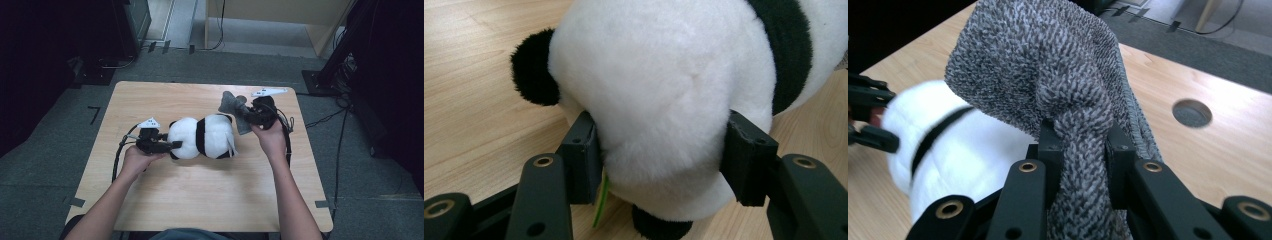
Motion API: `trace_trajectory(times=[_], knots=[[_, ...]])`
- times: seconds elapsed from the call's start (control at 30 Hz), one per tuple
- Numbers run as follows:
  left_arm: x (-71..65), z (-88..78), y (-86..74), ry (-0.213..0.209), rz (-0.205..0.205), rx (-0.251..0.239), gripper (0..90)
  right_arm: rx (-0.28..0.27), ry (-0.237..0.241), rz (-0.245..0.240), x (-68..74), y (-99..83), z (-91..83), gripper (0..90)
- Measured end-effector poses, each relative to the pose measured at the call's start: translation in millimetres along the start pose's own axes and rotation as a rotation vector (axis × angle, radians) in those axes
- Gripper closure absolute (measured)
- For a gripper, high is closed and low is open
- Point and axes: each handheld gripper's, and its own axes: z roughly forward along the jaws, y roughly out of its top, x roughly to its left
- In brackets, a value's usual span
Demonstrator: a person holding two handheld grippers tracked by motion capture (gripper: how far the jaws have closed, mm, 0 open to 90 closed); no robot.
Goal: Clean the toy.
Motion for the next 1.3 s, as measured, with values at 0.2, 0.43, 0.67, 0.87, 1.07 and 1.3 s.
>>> trace_trajectory(times=[0.2,0.43,0.67,0.87,1.07,1.3], knots=[[-0.6,0.4,0.1,0.009,0.005,-0.002,41.1,0.02,0.024,-0.037,16.3,18.4,12.4,76.6],[-0.8,0.3,0.9,0.012,-0.005,-0.001,40.4,0.062,0.046,-0.06,30.6,31.5,35.6,76.7],[-0.9,0.4,1.3,0.011,-0.009,-0.006,40.7,0.099,0.076,-0.08,47.8,41.4,62.9,76.7],[-3.3,-0.5,1.8,0.02,0.007,-0.003,41.4,0.141,0.097,-0.11,63.7,51.6,88.6,76.7],[-5.9,-0.9,3.1,0.031,0.01,-0.005,42.8,0.191,0.139,-0.132,83.3,62.3,117.5,76.7],[-6.7,-1.3,3.5,0.043,-0.003,0.005,43.7,0.257,0.202,-0.185,114.1,55.9,144.6,76.9]])
